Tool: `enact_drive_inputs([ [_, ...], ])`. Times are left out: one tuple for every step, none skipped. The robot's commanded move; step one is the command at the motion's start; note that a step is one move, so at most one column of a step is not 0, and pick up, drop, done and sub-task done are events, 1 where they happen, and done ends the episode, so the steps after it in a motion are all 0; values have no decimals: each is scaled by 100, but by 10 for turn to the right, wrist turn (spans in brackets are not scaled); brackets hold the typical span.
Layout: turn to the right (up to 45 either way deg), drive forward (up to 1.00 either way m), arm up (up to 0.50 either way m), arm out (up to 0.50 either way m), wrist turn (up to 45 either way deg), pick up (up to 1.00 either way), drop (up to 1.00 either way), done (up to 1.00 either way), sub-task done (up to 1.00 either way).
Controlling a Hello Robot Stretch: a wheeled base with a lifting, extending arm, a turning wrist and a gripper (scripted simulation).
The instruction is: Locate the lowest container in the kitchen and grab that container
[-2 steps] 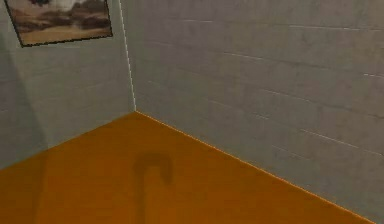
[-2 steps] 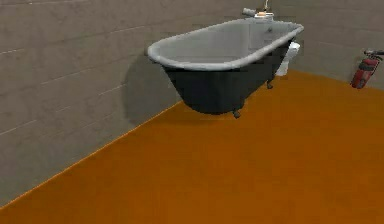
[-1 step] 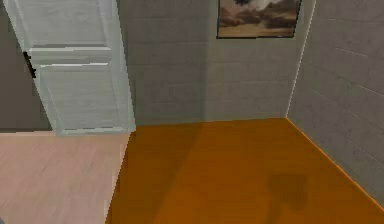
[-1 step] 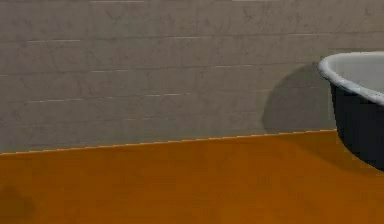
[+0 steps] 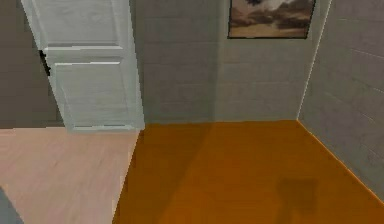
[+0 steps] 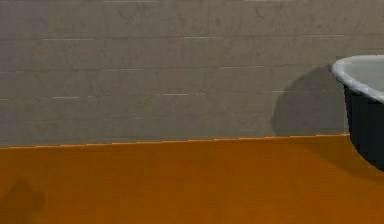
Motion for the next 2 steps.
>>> enact_drive_inputs([
  [450, 0, 0, 0, 0, 0, 0, 0, 0],
  [450, 0, 0, 0, 0, 0, 0, 0, 0],
])
